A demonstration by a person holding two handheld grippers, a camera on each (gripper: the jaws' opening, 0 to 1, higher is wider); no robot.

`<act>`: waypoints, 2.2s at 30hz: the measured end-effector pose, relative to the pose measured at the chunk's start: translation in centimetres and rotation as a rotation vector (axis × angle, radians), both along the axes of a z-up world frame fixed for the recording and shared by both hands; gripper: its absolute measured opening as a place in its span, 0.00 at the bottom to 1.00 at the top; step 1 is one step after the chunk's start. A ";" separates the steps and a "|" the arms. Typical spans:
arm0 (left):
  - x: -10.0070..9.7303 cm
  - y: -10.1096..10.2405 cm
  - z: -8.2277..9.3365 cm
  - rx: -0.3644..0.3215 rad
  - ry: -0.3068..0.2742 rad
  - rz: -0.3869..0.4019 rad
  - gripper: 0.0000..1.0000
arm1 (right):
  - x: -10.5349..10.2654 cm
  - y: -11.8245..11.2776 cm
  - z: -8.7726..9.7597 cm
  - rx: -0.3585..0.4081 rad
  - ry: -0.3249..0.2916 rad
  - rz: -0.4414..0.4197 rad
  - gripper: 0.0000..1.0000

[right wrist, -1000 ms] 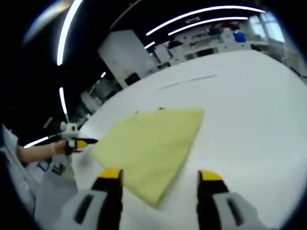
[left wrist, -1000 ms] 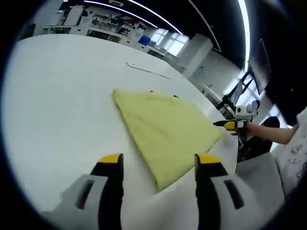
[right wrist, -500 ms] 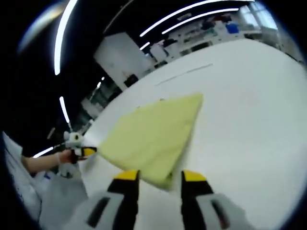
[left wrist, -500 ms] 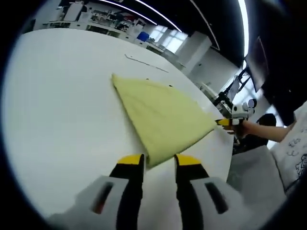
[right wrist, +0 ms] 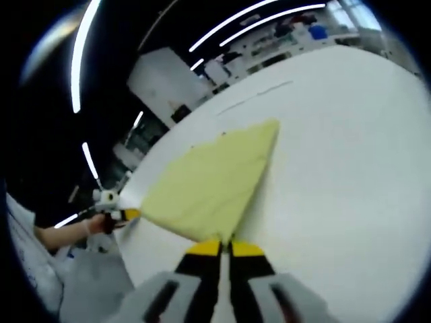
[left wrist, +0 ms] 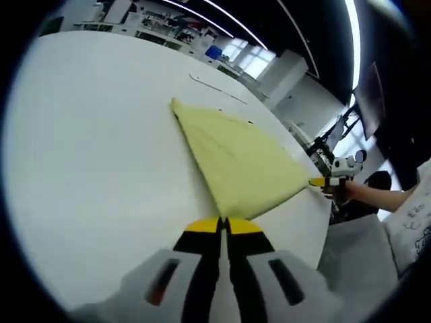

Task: Fold the garment on the visible template until the final outline fits inside the template.

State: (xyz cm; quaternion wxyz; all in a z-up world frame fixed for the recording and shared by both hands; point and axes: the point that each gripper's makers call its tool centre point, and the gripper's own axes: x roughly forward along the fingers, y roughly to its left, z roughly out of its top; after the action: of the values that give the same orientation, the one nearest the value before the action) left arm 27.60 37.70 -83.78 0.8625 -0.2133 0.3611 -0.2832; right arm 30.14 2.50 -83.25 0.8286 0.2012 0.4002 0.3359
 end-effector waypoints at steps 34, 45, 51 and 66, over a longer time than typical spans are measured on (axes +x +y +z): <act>-4.8 -0.1 -0.4 0.014 -0.030 0.062 0.00 | -4.1 -1.1 -1.0 -0.055 -0.010 -0.003 0.00; -5.0 -0.6 3.1 0.184 -0.204 -0.019 0.99 | -4.9 -1.8 3.2 -0.173 -0.277 -0.008 1.00; -5.7 -1.9 4.9 0.229 -0.263 -0.022 0.99 | -5.6 -1.8 3.8 -0.239 -0.312 -0.050 0.99; -6.5 -2.5 3.4 0.305 -0.228 -0.070 0.95 | -7.4 0.6 2.8 -0.486 -0.420 0.074 0.99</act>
State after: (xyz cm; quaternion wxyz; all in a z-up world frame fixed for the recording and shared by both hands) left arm 21.14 35.24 -80.41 0.9097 -0.0341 0.3069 -0.2775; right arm 22.72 3.11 -80.48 0.9041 -0.0907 0.2959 0.2946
